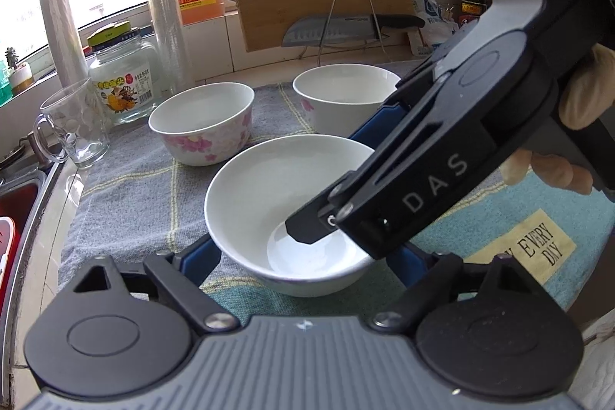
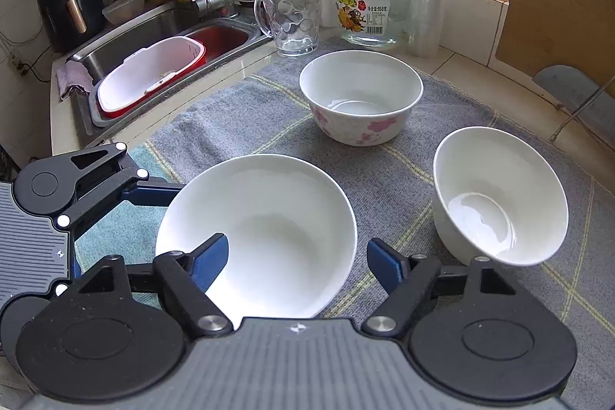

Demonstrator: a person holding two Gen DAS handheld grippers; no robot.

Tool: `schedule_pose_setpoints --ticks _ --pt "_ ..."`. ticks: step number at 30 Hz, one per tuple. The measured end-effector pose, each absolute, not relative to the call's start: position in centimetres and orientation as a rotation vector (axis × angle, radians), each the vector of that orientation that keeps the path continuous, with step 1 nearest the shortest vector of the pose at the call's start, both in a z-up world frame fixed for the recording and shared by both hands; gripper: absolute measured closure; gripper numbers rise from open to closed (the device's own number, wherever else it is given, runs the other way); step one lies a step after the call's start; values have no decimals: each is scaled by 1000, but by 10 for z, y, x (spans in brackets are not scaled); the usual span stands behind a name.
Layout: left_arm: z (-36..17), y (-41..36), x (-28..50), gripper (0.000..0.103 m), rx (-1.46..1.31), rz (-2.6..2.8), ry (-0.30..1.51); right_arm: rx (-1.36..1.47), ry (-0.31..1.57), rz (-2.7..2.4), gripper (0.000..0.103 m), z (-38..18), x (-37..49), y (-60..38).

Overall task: Organize plates and bowls
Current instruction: 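Lift the white bowl with the right tool and carry it across the towel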

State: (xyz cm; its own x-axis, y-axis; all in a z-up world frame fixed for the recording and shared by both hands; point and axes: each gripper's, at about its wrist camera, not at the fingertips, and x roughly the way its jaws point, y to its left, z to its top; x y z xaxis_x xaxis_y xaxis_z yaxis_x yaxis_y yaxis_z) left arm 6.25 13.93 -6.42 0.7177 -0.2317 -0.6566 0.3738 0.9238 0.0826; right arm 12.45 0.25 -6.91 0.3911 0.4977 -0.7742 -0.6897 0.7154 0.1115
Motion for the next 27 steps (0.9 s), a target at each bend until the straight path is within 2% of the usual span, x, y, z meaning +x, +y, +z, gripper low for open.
schedule_pose_setpoints --ticks 8,27 --pt "-65 139 65 12 211 -346 693 -232 903 791 30 -69 128 5" --pt "-55 135 63 12 231 -361 714 -230 885 813 30 -55 119 -2"
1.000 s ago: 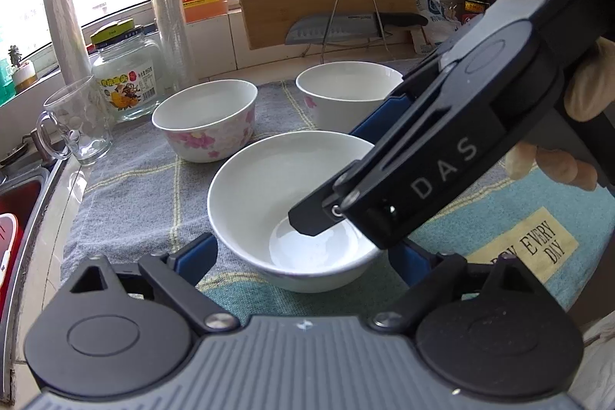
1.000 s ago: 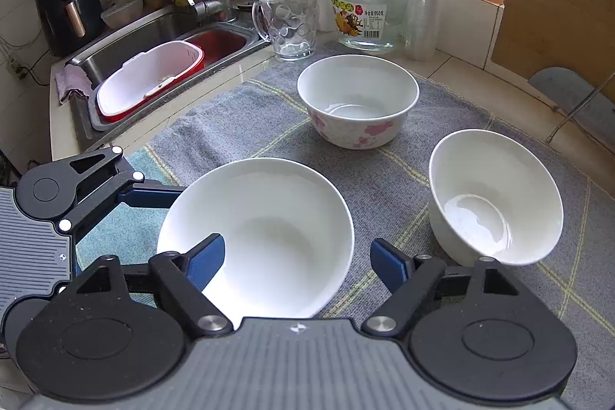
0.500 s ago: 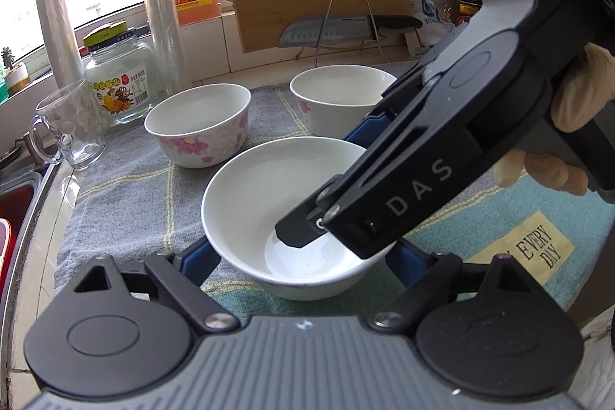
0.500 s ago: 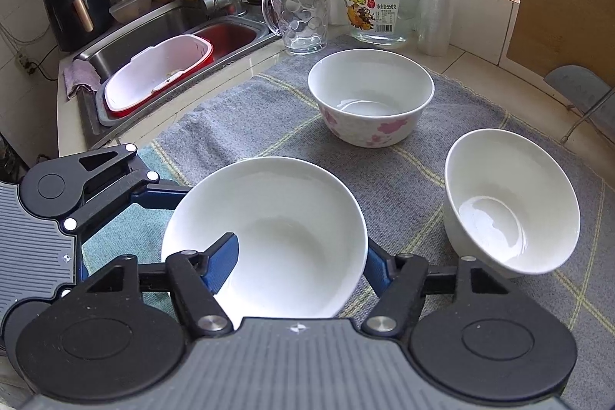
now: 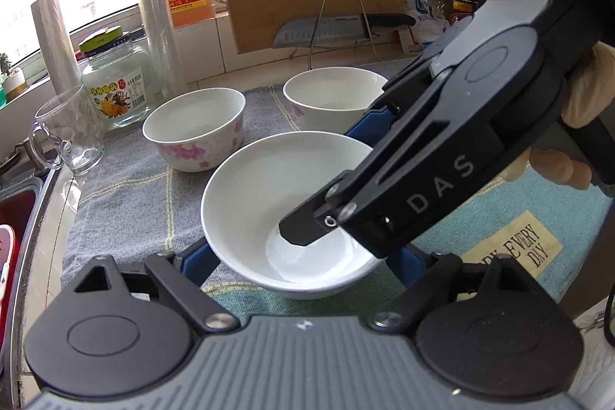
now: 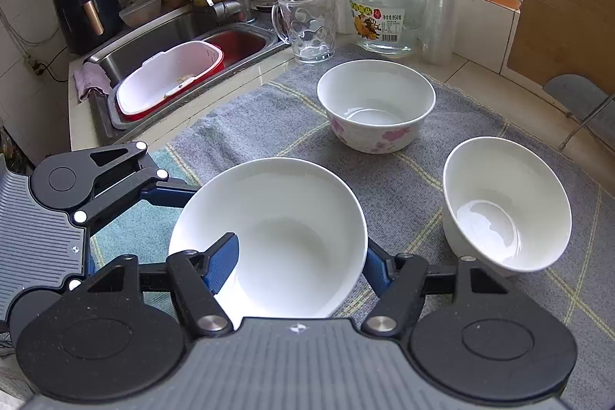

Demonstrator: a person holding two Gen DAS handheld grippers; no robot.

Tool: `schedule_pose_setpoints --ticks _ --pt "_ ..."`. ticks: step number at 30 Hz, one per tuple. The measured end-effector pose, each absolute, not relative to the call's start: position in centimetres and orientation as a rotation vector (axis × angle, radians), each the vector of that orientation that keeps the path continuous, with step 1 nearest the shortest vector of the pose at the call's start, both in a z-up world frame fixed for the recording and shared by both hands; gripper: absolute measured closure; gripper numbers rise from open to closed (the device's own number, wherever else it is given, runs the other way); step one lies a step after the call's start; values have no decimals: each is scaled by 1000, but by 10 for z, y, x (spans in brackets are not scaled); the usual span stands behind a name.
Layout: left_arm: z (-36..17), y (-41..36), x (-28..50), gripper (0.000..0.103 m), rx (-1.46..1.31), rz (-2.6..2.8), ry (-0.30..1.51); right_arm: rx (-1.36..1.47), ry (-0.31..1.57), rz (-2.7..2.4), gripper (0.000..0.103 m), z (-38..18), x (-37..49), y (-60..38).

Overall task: Organize plates and bowls
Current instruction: 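Lift the white bowl with the right tool and carry it across the towel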

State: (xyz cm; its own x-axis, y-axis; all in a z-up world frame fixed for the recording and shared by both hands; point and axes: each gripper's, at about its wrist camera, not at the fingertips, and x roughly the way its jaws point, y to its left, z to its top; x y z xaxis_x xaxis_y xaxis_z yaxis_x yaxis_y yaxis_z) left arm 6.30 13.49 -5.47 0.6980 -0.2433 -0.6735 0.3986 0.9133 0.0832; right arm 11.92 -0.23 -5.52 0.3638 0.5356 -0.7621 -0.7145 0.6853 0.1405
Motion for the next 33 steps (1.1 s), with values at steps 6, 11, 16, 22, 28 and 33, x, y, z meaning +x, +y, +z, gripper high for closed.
schedule_pose_setpoints --ticks 6,11,16,22,28,33 --pt "-49 123 63 12 251 -387 706 -205 868 799 30 -48 114 -20" --pt "-49 105 64 12 261 -424 705 -180 865 768 30 -46 109 -42" --pt "-49 81 65 12 271 -479 704 -165 866 723 30 -45 103 -68" --pt "-51 51 67 12 281 -546 704 -138 873 657 30 -47 94 -105" --pt "-53 23 69 12 287 -606 708 -114 878 604 30 -48 88 -138" --pt "-56 5 74 12 291 -644 711 -102 885 564 30 -51 86 -160"
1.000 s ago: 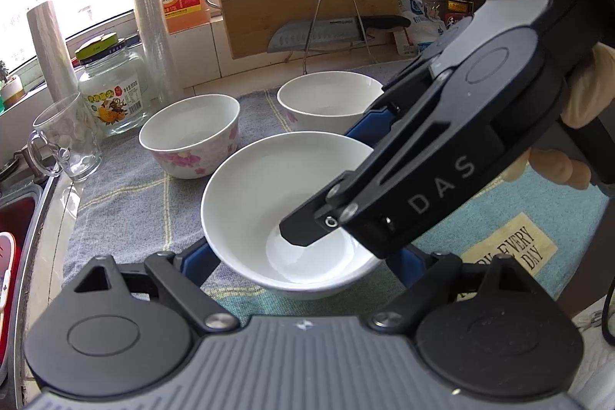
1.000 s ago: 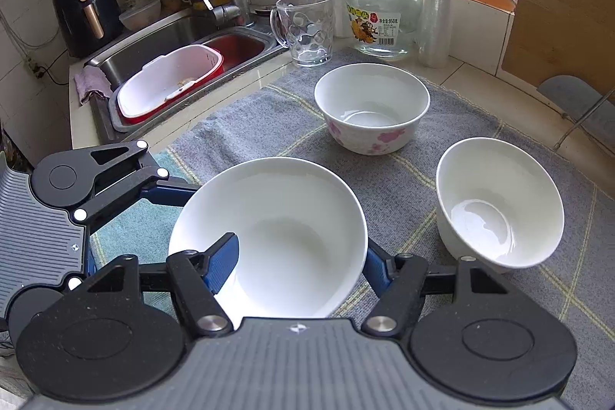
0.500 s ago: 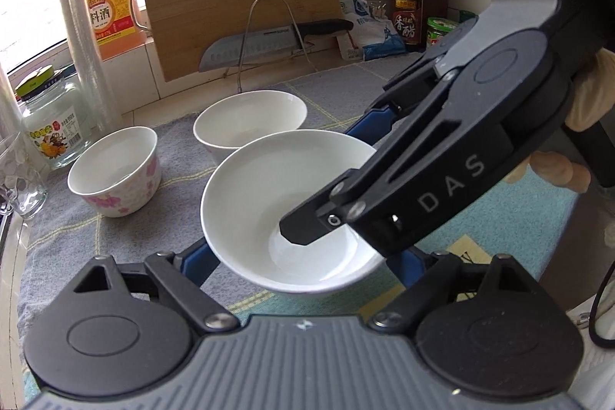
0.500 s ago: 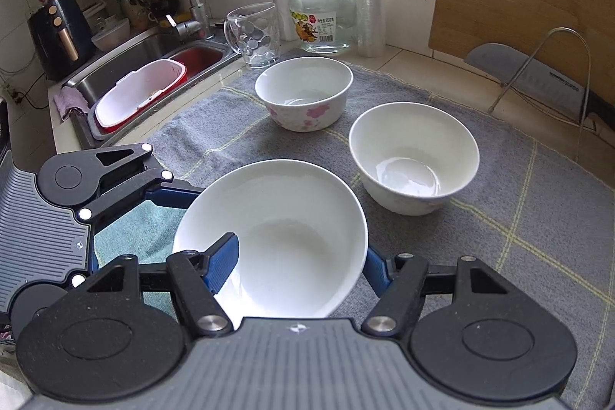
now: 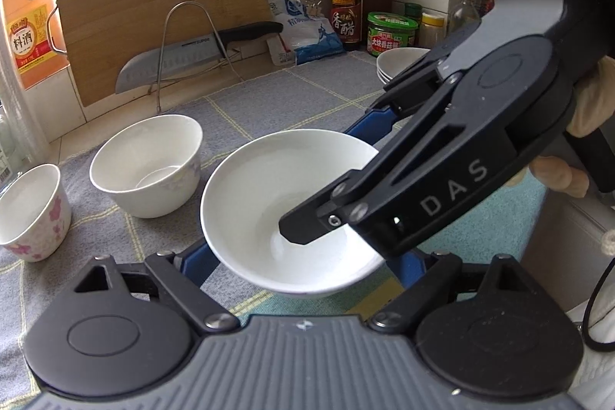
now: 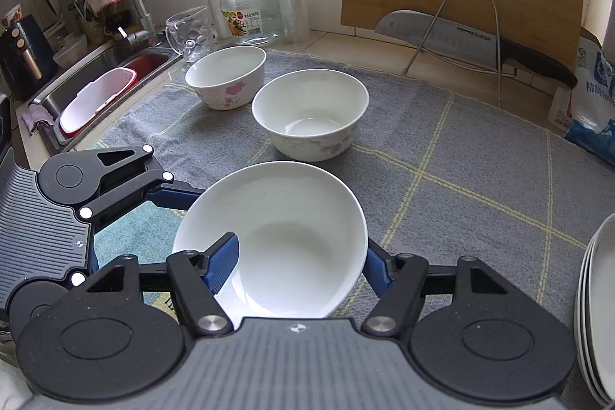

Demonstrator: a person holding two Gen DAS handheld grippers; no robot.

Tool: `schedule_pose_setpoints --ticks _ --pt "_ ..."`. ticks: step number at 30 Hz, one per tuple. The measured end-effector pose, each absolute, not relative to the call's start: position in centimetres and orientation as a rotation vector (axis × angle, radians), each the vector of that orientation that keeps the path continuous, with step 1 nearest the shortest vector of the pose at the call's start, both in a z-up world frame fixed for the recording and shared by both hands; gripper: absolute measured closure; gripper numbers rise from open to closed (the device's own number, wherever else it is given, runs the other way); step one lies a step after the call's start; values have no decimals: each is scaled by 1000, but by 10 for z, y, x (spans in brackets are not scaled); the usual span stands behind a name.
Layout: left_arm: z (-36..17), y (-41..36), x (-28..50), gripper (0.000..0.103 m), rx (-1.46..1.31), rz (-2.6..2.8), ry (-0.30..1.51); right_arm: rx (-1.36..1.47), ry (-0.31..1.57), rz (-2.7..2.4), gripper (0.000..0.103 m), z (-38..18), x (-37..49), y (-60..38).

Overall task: Organize plates and bowls
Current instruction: 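Lift the white bowl with the right tool and carry it across the towel, then set the white bowl down on the towel and open the right tool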

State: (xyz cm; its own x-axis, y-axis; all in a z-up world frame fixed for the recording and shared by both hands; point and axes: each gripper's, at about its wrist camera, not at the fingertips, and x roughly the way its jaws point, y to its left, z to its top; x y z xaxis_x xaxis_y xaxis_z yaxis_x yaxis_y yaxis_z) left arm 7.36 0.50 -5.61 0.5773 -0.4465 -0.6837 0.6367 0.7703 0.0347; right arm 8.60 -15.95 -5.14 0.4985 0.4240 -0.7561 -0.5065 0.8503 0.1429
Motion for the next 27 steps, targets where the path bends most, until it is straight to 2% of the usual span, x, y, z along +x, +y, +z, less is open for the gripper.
schedule_pose_setpoints --ticks 22,23,27 --pt "-71 -19 84 12 285 -702 753 -69 928 509 29 -66 88 -185" --pt "-71 -19 84 11 287 -704 750 -68 931 512 28 -67 88 -186" --pt "-71 -17 83 9 290 -712 746 -63 916 513 10 -65 87 -187"
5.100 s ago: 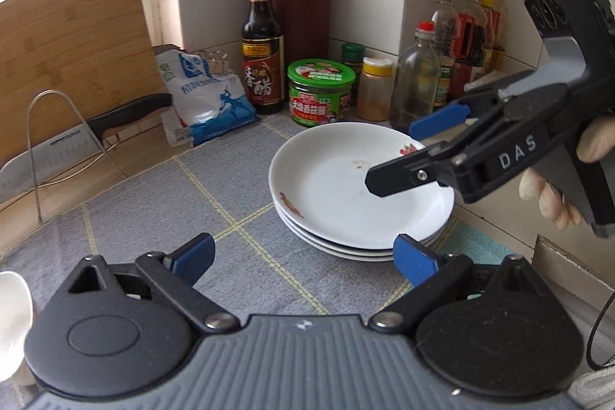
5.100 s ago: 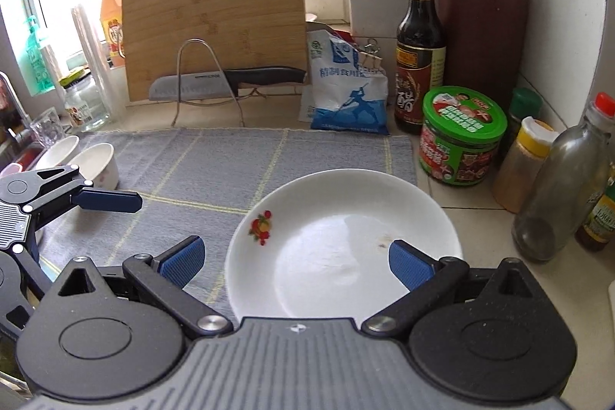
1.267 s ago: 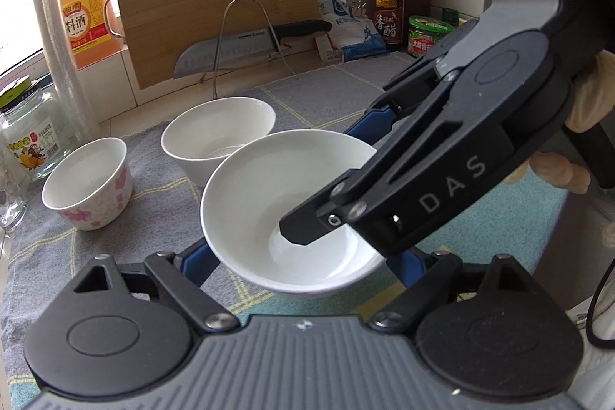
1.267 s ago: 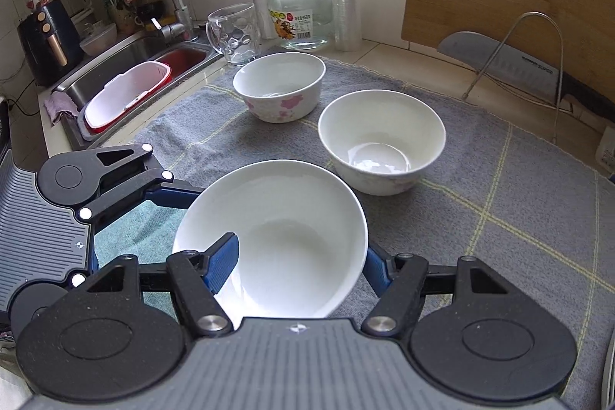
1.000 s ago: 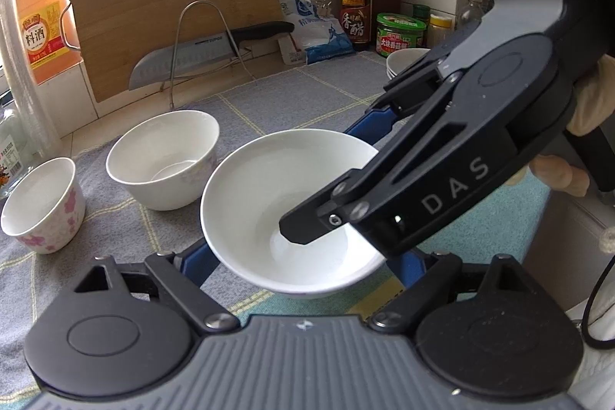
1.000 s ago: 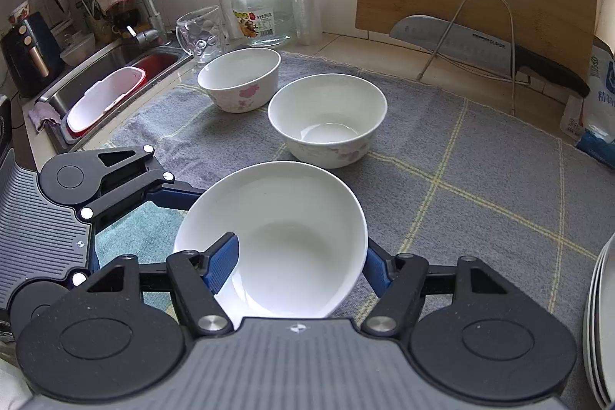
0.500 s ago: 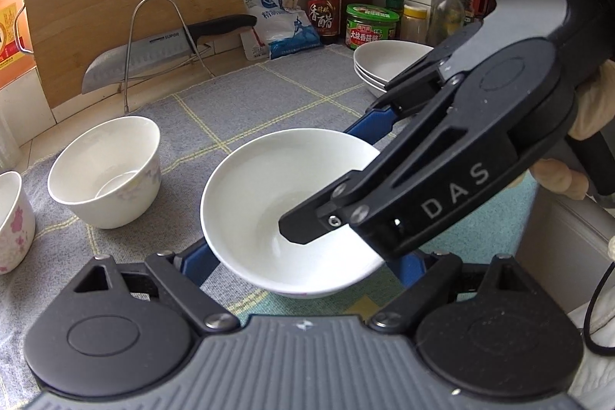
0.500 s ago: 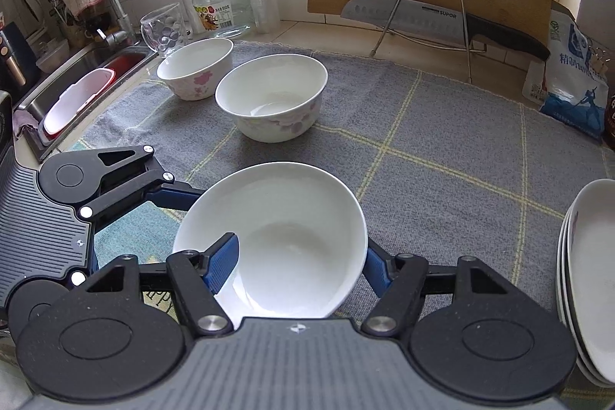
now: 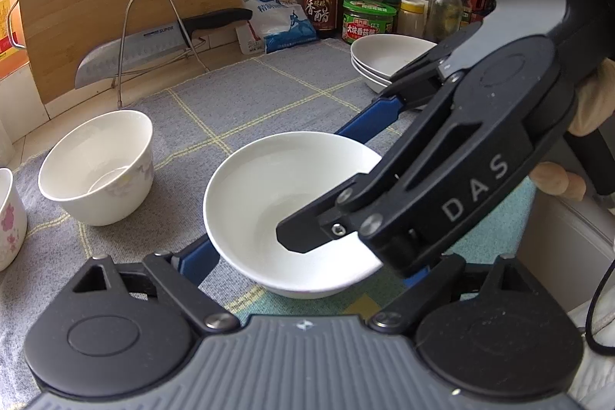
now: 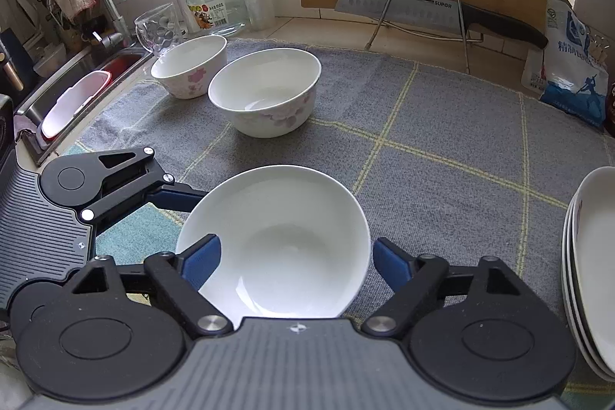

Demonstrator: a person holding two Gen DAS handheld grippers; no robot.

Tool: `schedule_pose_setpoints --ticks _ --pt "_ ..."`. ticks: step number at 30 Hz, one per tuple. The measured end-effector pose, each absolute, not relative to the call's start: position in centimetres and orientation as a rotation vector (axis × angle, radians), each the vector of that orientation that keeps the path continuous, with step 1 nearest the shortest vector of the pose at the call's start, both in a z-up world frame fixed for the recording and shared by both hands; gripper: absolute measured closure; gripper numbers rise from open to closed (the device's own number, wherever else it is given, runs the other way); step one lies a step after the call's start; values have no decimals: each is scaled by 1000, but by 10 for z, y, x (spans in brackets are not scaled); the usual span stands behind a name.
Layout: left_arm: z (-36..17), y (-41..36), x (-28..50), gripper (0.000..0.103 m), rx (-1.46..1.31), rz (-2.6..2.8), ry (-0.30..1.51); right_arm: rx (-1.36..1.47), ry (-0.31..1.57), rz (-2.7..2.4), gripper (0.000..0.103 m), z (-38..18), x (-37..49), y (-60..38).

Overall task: Organize plates and bowls
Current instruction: 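Set the white bowl down on the towel and open the right tool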

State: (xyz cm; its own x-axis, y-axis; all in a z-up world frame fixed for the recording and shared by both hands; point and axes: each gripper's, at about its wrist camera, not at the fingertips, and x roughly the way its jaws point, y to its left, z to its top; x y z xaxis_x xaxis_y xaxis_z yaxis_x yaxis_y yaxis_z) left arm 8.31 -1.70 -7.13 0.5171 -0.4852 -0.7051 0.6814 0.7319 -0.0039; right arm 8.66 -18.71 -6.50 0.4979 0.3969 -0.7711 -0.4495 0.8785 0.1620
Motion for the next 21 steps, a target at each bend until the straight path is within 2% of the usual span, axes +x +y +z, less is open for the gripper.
schedule_pose_setpoints --ticks 2,9,21 --pt "-71 -14 82 7 282 -710 744 -69 910 509 5 -63 86 -187" --pt "-66 9 76 6 292 -684 748 -87 875 512 1 -53 83 -186" --pt "-53 72 88 2 178 -458 719 -113 828 530 0 -38 92 -176"
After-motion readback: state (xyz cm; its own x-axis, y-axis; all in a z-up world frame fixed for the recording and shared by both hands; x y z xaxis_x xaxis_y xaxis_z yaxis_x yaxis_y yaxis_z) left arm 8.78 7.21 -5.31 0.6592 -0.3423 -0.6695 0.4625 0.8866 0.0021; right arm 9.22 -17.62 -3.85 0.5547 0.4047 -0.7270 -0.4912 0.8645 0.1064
